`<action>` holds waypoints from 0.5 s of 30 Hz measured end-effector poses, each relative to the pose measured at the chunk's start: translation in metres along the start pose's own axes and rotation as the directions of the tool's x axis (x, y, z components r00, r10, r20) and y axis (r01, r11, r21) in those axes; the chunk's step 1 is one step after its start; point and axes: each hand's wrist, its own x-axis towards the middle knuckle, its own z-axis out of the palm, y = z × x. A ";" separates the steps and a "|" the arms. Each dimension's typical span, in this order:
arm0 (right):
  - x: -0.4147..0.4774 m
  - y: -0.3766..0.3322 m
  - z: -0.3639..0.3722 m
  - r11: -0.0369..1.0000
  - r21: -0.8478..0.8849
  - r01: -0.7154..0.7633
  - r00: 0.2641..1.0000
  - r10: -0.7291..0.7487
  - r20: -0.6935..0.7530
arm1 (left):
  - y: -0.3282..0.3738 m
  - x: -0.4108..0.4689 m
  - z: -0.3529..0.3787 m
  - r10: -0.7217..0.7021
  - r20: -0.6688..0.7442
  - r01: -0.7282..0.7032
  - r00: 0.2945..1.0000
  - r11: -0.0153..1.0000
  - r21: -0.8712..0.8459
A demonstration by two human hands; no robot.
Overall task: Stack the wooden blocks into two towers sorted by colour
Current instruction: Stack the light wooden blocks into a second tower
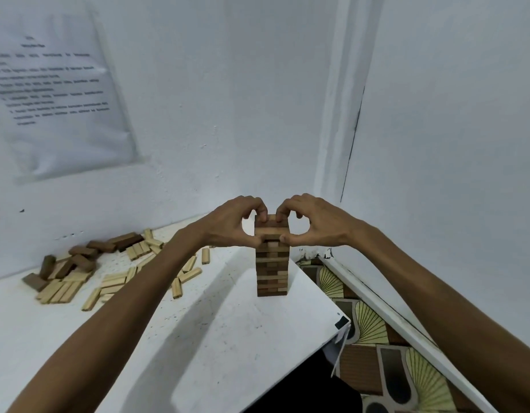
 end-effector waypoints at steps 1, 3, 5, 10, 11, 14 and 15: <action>0.000 0.000 0.000 1.000 0.006 0.000 1.000 0.000 0.000 | -0.001 0.000 0.000 -0.001 -0.003 0.001 1.000 1.000 0.000; 0.001 0.001 0.001 1.000 0.011 0.000 1.000 0.000 -0.002 | -0.003 0.001 0.001 0.001 -0.007 -0.001 1.000 1.000 0.002; 0.001 0.002 0.002 1.000 0.010 -0.006 1.000 0.006 0.004 | -0.004 0.001 0.001 0.001 -0.001 -0.001 1.000 1.000 0.005; 0.000 0.001 0.003 1.000 0.010 -0.015 1.000 0.015 0.010 | -0.006 0.002 0.004 -0.006 0.004 0.006 1.000 1.000 0.017; 0.000 0.001 0.003 1.000 0.008 -0.016 1.000 0.016 0.011 | -0.007 0.002 0.005 -0.006 0.006 0.006 1.000 1.000 0.019; 0.000 0.002 0.004 1.000 0.007 -0.014 1.000 0.014 0.013 | -0.008 0.003 0.006 -0.004 0.011 0.004 1.000 1.000 0.026; 0.000 0.002 0.004 1.000 0.010 -0.015 1.000 0.015 0.011 | -0.007 0.003 0.006 -0.006 0.013 0.006 1.000 1.000 0.026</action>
